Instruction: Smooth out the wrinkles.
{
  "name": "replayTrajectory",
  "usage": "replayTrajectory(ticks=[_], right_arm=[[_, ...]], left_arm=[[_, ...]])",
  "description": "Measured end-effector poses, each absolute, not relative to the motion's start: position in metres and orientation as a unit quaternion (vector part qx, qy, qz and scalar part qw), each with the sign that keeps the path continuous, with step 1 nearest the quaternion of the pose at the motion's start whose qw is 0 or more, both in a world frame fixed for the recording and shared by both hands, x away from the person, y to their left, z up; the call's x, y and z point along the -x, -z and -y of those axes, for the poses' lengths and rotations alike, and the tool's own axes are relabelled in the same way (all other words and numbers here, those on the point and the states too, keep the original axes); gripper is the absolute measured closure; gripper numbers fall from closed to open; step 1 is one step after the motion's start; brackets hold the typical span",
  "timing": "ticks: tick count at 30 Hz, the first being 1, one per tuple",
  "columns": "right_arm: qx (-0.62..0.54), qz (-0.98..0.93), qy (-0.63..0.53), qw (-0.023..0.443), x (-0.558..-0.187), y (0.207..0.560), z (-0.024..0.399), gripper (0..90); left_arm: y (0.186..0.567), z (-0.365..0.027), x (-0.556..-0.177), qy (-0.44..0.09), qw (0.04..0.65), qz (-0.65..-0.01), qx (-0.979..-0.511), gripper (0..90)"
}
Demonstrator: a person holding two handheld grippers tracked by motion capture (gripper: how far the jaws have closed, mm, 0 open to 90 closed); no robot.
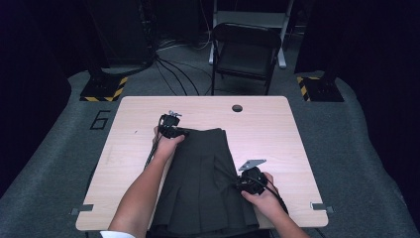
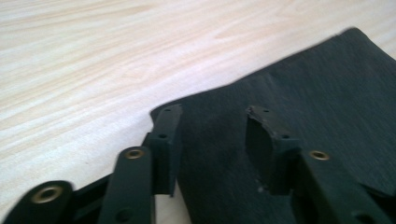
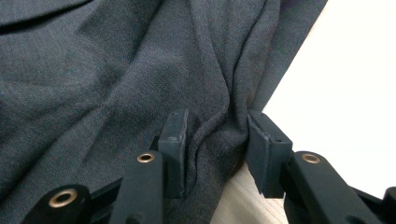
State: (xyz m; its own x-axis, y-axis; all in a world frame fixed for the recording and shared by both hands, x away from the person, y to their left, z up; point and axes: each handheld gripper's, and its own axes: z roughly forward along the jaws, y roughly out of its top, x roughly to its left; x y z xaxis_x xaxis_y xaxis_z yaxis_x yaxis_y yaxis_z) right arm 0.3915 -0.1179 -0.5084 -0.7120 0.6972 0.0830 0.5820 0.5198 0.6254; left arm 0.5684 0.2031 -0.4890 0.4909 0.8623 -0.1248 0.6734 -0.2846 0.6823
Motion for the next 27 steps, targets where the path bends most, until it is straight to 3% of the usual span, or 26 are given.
replayTrajectory(ticks=[7,27], right_arm=[[-0.368,-0.867,-0.323,0.088,-0.391,0.508,0.118,61.2],[-0.367,-0.868,-0.324,0.091,-0.391,0.509,0.119,61.0]], left_arm=[[0.497,-0.211,-0.575,-0.123,0.335,-0.512,-0.781,45.0],[0.509,-0.208,-0.582,-0.107,0.349,-0.523,-0.771,43.4]])
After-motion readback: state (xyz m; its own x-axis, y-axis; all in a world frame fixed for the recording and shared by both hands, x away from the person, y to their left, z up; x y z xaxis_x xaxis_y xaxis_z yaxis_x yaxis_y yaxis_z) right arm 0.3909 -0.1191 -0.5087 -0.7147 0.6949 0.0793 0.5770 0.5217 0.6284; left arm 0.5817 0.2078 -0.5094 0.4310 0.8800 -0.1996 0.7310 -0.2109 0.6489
